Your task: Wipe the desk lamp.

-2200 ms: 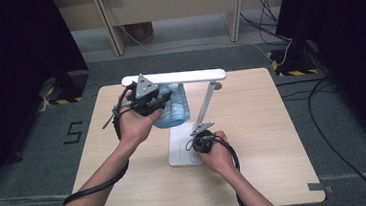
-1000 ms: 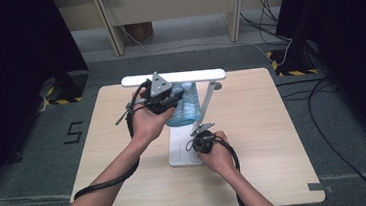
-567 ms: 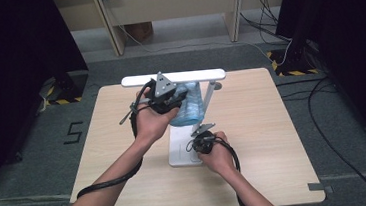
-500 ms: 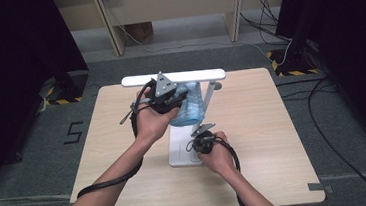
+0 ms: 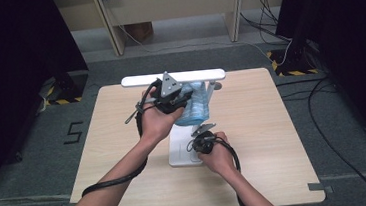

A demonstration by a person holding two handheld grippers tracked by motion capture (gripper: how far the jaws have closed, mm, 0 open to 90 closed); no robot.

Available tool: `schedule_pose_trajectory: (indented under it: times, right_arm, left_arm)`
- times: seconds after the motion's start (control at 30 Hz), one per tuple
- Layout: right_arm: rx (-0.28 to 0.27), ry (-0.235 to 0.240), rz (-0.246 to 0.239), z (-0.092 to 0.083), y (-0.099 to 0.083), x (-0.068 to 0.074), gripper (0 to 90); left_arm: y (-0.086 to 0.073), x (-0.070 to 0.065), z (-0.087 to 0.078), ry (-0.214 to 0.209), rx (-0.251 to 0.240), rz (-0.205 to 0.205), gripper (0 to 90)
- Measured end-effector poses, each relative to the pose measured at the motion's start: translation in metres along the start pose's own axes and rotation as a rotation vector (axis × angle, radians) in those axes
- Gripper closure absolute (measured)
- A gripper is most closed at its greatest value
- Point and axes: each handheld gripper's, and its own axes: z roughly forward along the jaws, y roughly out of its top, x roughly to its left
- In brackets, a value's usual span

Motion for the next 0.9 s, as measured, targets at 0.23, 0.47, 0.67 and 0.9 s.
schedule_pose_trajectory:
  times: [0.23, 0.47, 0.67, 0.9]
  right_arm:
    - [-0.002, 0.005, -0.002, 0.000, 0.000, 0.000, 90.0]
    - [-0.004, 0.004, -0.005, 0.000, 0.000, 0.000, 90.0]
    - [-0.003, 0.002, -0.013, 0.000, 0.000, -0.001, 90.0]
    - [-0.005, -0.001, -0.009, 0.000, -0.001, 0.000, 90.0]
  left_arm:
    - [0.003, -0.003, 0.003, -0.009, 0.004, 0.009, 71.6]
    - [0.005, -0.005, 0.004, -0.009, 0.012, 0.022, 71.6]
    - [0.008, -0.009, 0.006, -0.013, 0.021, 0.043, 71.5]
    - [0.009, -0.014, 0.010, -0.019, 0.027, 0.067, 71.5]
